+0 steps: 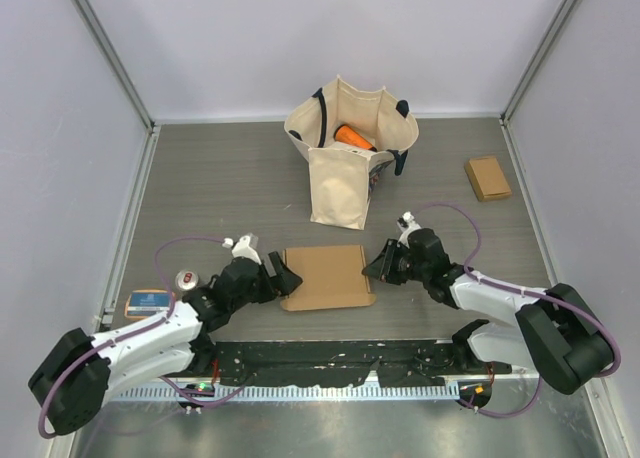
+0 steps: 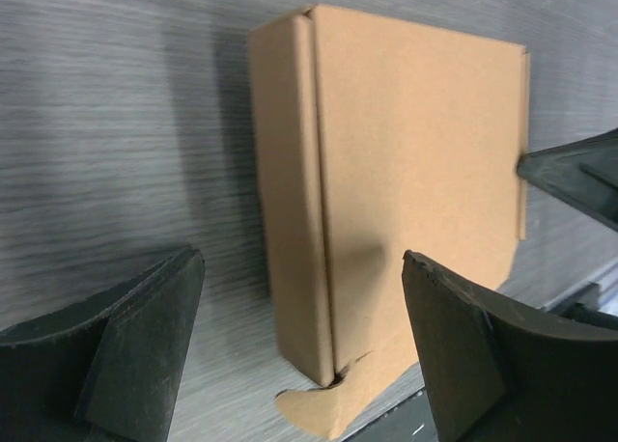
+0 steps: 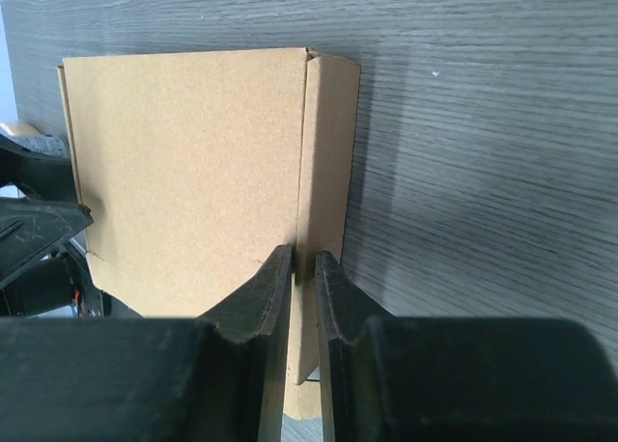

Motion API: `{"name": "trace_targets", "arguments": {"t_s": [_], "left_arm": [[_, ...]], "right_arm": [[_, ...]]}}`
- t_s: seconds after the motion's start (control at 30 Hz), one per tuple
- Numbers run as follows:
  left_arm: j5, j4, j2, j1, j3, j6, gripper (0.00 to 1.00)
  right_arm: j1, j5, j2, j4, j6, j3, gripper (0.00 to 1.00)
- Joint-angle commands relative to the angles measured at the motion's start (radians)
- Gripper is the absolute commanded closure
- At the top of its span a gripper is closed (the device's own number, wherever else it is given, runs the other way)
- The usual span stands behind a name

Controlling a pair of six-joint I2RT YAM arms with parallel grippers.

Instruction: Fold the paper box

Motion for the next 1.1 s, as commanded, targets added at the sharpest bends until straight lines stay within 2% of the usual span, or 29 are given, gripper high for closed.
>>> {"name": "trace_targets", "arguments": {"t_s": [0.0,0.13,0.27,0.47,0.57,0.63,0.67,0.73,0.77,0.8,0.83,0.87,0.97,1.03,1.07], "left_arm": [[0.107,0.293,0.022,0.011,-0.049,-0.026,0.12],[0.178,0.323,0.097,0.020,-0.027,-0.049,0.14],[0.225,0.448,0.149,0.032,-0.035,-0.118,0.18],[0.239,0.455,0.166,0.035,0.035,-0.166,0.36],[0.238,0.421,0.171,0.037,0.071,-0.206,0.42],[0.245,0.422,0.180,0.037,0.082,-0.239,0.46],[0.248,0.430,0.185,0.037,0.083,-0.259,0.52],[0.250,0.435,0.191,0.038,0.083,-0.313,0.59],[0.250,0.424,0.189,0.040,0.085,-0.336,0.67],[0.247,0.404,0.185,0.040,0.092,-0.360,0.70],[0.247,0.366,0.182,0.038,0.097,-0.397,0.71],[0.247,0.340,0.162,0.041,0.106,-0.405,0.72],[0.230,0.151,0.113,0.043,0.187,-0.422,0.72],[0.210,-0.039,0.093,0.046,0.259,-0.469,0.71],[0.213,-0.100,0.082,0.060,0.276,-0.564,0.71]], "right_arm": [[-0.020,0.068,0.015,-0.118,-0.013,-0.043,0.82],[-0.047,0.073,0.012,-0.123,-0.008,-0.049,0.82],[-0.099,0.048,0.008,-0.120,-0.005,-0.060,0.82],[-0.113,0.016,-0.028,-0.159,-0.045,-0.024,0.78],[-0.113,0.028,-0.086,-0.273,-0.088,0.049,0.69],[-0.115,0.060,-0.111,-0.359,-0.111,0.112,0.59],[-0.113,0.103,-0.128,-0.388,-0.138,0.133,0.51],[-0.113,0.146,-0.143,-0.491,-0.168,0.199,0.43],[-0.113,0.178,-0.168,-0.517,-0.192,0.218,0.36],[-0.112,0.169,-0.183,-0.538,-0.197,0.238,0.33],[-0.109,0.157,-0.197,-0.537,-0.212,0.244,0.27],[-0.101,0.201,-0.208,-0.576,-0.224,0.273,0.22],[-0.034,0.223,-0.257,-0.597,-0.318,0.336,0.19],[0.116,0.266,-0.252,-0.614,-0.385,0.385,0.18],[0.185,0.331,-0.249,-0.644,-0.443,0.440,0.18]]}}
